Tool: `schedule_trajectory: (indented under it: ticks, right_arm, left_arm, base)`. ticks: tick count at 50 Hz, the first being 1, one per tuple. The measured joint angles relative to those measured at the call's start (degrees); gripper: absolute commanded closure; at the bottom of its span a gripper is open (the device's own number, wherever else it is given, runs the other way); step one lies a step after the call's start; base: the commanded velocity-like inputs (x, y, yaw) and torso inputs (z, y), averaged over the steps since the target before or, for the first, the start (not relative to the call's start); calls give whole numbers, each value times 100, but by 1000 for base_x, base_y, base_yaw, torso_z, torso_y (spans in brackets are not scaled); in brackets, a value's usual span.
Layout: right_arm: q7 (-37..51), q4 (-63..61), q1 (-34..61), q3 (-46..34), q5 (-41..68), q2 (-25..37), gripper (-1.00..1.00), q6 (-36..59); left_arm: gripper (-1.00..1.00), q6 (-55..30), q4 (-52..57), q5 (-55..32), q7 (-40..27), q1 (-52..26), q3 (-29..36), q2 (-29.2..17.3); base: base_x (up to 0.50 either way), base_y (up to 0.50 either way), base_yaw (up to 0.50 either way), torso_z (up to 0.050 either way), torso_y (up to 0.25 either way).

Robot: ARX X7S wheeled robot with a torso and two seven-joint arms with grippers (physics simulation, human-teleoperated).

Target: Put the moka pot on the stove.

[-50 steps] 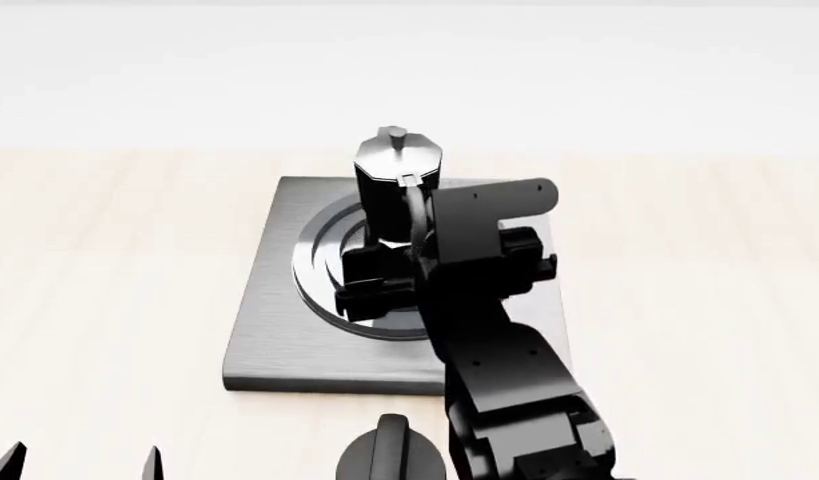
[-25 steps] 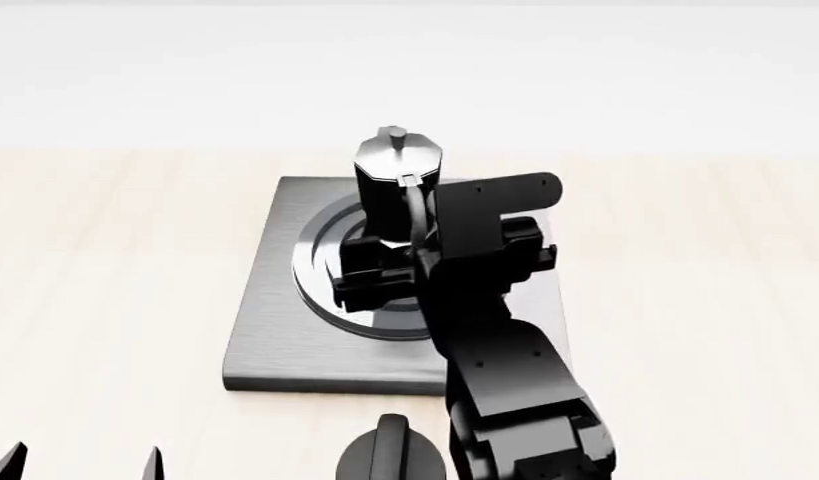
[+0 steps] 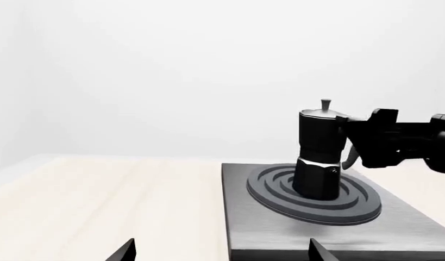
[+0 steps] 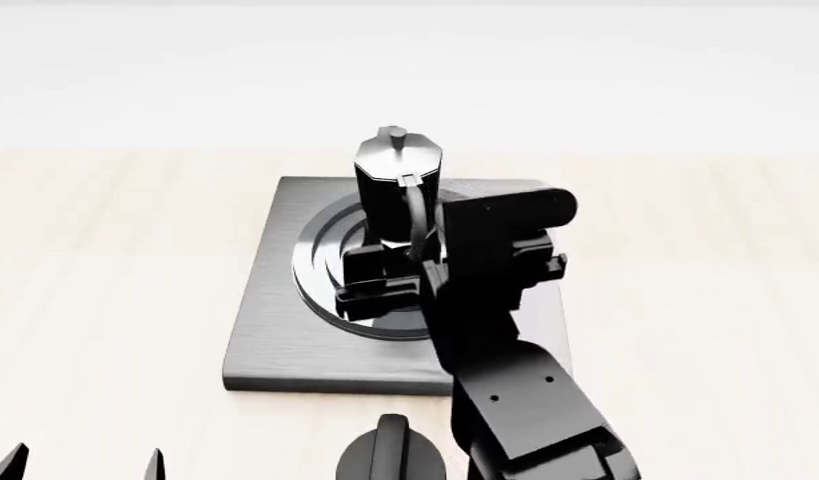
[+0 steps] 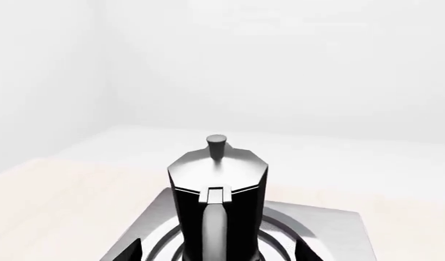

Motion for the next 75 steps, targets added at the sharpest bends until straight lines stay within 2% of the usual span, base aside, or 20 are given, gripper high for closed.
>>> schedule_trajectory:
  ticks: [35, 60, 75]
  right_arm:
    - [2008, -3690, -545, -186, -731, 1761, -100, -446]
    - [2980, -5786, -830, -275, -1549, 2713, -100, -746]
    - [3351, -6593, -918, -280, -1978, 3060, -100, -805]
  left_arm:
    - [-100, 40, 29, -22, -30, 25, 20, -40]
    - [-100, 57, 13, -14, -41, 16, 64, -48]
    - [-100, 60, 35, -6, -64, 22, 76, -67]
  base:
    - [0, 0, 0, 0, 0]
    - [0, 0, 0, 0, 0]
    - [0, 0, 0, 0, 0]
